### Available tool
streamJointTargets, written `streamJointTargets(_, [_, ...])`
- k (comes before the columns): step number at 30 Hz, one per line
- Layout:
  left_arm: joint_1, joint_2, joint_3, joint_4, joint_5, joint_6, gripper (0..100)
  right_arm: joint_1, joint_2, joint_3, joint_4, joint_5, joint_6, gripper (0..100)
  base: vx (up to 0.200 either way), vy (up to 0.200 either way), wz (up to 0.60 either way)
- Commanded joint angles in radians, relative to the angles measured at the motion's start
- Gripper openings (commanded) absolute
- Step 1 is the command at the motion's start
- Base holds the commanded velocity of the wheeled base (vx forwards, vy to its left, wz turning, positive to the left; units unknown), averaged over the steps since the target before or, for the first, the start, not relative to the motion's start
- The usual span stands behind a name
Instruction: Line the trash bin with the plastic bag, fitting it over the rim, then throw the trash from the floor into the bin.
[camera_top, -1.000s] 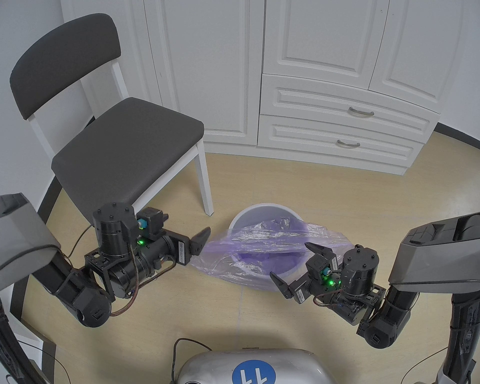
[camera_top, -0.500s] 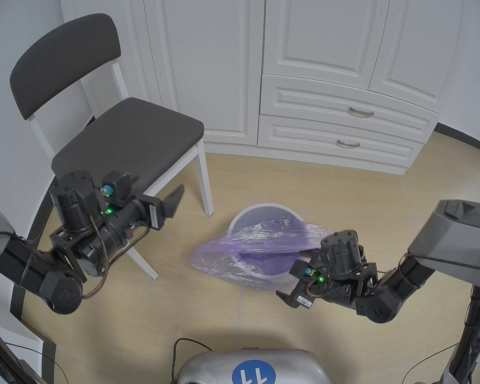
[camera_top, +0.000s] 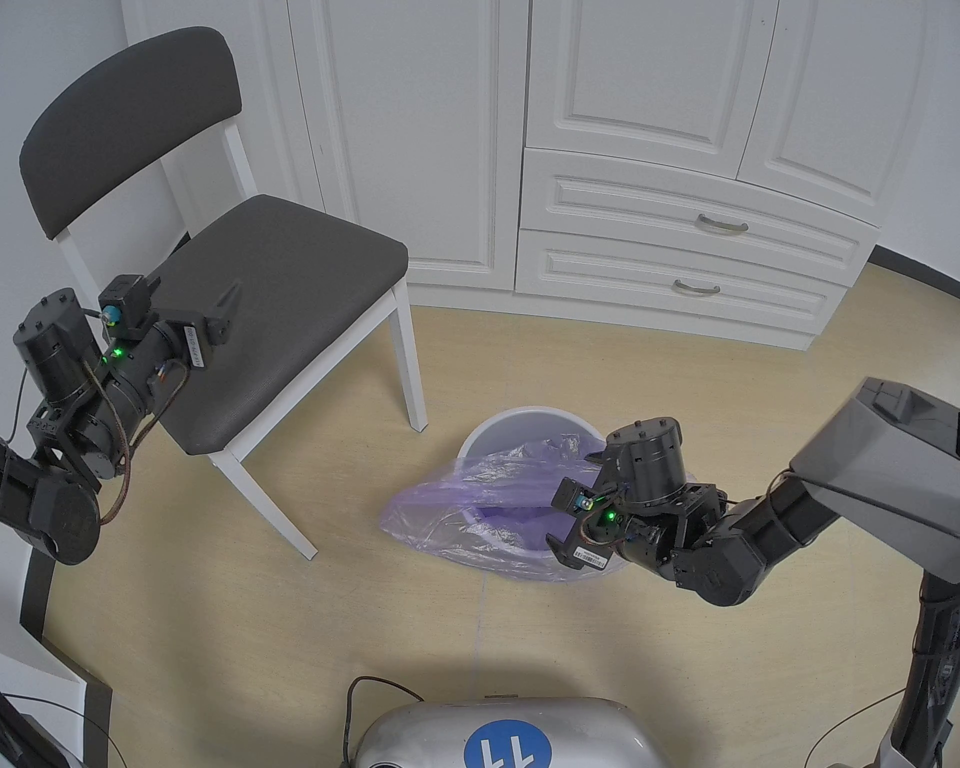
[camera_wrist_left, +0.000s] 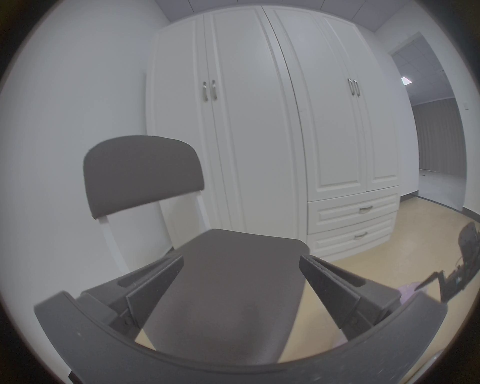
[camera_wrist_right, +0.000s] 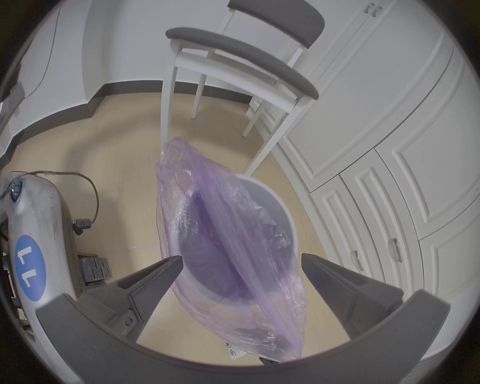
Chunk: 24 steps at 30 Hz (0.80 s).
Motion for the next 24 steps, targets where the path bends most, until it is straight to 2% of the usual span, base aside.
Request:
streamJointTargets(1, [0.041, -0.019, -0.001, -0.013, -0.004, 0.002, 100, -0.003, 0.092, -0.041, -0.002, -0.013, -0.002, 100, 0.0, 0.0, 0.0])
streamJointTargets(7, [0.043, -0.014, -0.001, -0.011, -0.002, 0.005, 100, -0.012, 0.155, -0.102, -0.001, -0.016, 0.001, 100, 0.0, 0.0, 0.0])
streamJointTargets(14, [0.043, -0.017, -0.004, -0.011, -0.001, 0.005, 100, -0.069, 0.233, -0.191, -0.012, -0.016, 0.006, 100, 0.0, 0.0, 0.0])
streamJointTargets(19, [0.043, -0.008, -0.007, -0.011, -0.001, 0.006, 100, -0.07, 0.231, -0.206, -0.007, -0.014, 0.003, 100, 0.0, 0.0, 0.0])
streamJointTargets(20, [0.041, -0.005, -0.007, -0.013, -0.001, 0.008, 100, -0.069, 0.225, -0.206, -0.004, -0.014, 0.001, 0, 0.0, 0.0, 0.0])
streamJointTargets(24, [0.04, -0.003, -0.008, -0.013, -0.001, 0.009, 100, -0.067, 0.217, -0.206, -0.015, -0.014, 0.012, 0, 0.0, 0.0, 0.0])
